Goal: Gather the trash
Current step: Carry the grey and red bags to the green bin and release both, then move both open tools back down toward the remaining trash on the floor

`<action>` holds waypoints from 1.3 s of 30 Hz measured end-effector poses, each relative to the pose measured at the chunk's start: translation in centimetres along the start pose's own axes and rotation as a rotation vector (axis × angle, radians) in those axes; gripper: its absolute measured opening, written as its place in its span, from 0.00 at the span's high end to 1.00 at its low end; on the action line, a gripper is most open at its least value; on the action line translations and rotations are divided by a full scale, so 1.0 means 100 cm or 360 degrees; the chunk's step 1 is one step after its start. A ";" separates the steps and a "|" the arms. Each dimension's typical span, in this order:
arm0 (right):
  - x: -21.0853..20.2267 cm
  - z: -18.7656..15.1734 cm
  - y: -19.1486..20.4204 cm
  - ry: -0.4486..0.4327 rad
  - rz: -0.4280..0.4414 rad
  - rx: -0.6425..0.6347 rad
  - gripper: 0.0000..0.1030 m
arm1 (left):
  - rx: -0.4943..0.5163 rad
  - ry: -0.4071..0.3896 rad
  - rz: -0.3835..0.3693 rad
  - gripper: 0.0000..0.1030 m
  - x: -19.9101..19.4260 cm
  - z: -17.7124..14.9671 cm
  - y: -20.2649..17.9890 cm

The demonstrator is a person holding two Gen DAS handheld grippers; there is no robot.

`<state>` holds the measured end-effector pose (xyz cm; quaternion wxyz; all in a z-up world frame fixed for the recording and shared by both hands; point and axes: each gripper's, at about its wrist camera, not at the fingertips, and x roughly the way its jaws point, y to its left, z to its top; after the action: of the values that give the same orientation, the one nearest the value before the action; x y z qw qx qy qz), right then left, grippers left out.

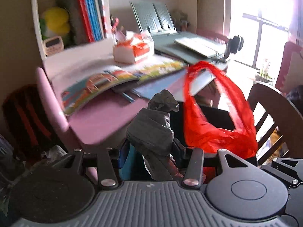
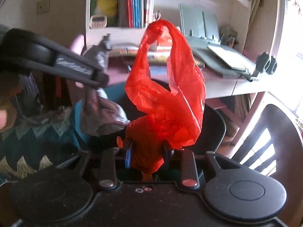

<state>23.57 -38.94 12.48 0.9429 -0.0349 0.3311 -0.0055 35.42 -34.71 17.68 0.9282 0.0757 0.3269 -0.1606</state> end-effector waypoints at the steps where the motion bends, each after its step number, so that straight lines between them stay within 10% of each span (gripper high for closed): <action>1: 0.002 -0.002 -0.001 0.0012 0.0007 0.0004 0.70 | 0.0015 0.0017 0.0003 0.54 0.006 -0.001 -0.003; 10: 0.015 -0.006 -0.006 0.0079 0.0030 0.0029 0.68 | 0.0058 0.0168 -0.0032 0.51 0.044 -0.014 -0.016; 13: 0.012 -0.007 -0.004 0.0072 0.0042 0.0018 0.64 | 0.0053 0.0182 -0.0041 0.30 0.047 -0.017 -0.017; 17: 0.009 -0.006 -0.001 0.0059 0.0037 -0.0007 0.58 | 0.0051 0.0146 -0.0026 0.25 0.040 -0.019 -0.016; 39: -0.077 0.002 0.049 -0.0121 0.0155 -0.0006 0.45 | -0.0067 -0.0064 0.0055 0.18 -0.082 -0.043 0.056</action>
<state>17.67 -33.79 17.13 0.9539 -0.0208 0.2965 0.0425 28.81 -26.37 19.71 0.9386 0.0587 0.3102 -0.1390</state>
